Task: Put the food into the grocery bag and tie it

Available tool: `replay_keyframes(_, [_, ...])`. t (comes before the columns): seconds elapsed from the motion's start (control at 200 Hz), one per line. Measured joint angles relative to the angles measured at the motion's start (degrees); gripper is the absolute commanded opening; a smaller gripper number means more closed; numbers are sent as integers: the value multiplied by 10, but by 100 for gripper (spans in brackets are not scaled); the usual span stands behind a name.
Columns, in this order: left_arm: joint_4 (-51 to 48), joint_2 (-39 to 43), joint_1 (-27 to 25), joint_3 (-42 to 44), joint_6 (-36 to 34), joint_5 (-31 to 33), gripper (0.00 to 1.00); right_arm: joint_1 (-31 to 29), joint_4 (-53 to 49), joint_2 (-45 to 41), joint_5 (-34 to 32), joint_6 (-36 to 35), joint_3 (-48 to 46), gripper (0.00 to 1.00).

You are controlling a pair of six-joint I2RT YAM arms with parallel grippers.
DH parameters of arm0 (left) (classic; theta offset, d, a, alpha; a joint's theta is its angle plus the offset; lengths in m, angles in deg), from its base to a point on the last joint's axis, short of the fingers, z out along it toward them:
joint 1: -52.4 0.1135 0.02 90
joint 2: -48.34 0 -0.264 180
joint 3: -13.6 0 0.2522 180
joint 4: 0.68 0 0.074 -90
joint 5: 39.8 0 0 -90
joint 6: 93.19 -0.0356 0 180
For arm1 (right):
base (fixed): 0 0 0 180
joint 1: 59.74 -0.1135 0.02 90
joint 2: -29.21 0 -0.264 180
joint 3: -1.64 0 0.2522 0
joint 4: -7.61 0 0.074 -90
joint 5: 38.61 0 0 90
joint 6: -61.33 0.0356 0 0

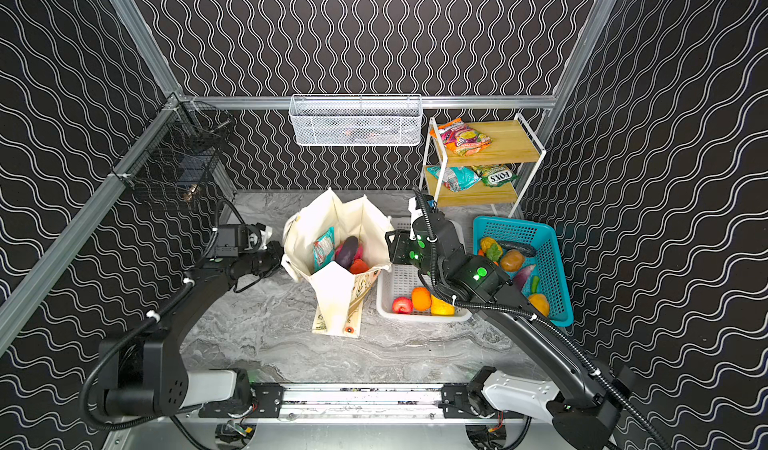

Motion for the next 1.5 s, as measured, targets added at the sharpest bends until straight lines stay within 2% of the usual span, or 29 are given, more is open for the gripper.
replay_keyframes(0.195, [-136, 47, 58, -65, -61, 43, 2, 0, 0, 1, -5, -11, -1, 39])
replay_keyframes(0.345, [-226, 56, 101, -135, -101, 52, 0, 4, 0, 4, -13, -13, -7, 39])
replay_keyframes(0.44, [-261, 57, 113, -186, -115, 52, 0, 35, 0, 9, -10, -9, -15, 38])
replay_keyframes(0.526, [-281, 51, 118, -225, -119, 48, 0, 86, 5, 11, 5, 3, -40, 38])
replay_keyframes(0.626, [-296, 38, 120, -255, -127, 47, 0, 131, 10, 10, 36, 8, -76, 38])
replay_keyframes(0.751, [-309, 20, 120, -284, -129, 41, 0, 150, 30, 13, 83, 18, -104, 38])
replay_keyframes(0.871, [-316, 0, 120, -316, -129, 33, 0, 158, 61, 26, 124, 33, -133, 39])
replay_keyframes(1.126, [-320, -54, 128, -369, -132, 28, 0, 169, 110, 71, 191, 63, -153, 55])
replay_keyframes(1.502, [-310, -111, 148, -390, -142, 17, 0, 170, 136, 144, 245, 97, -153, 56])
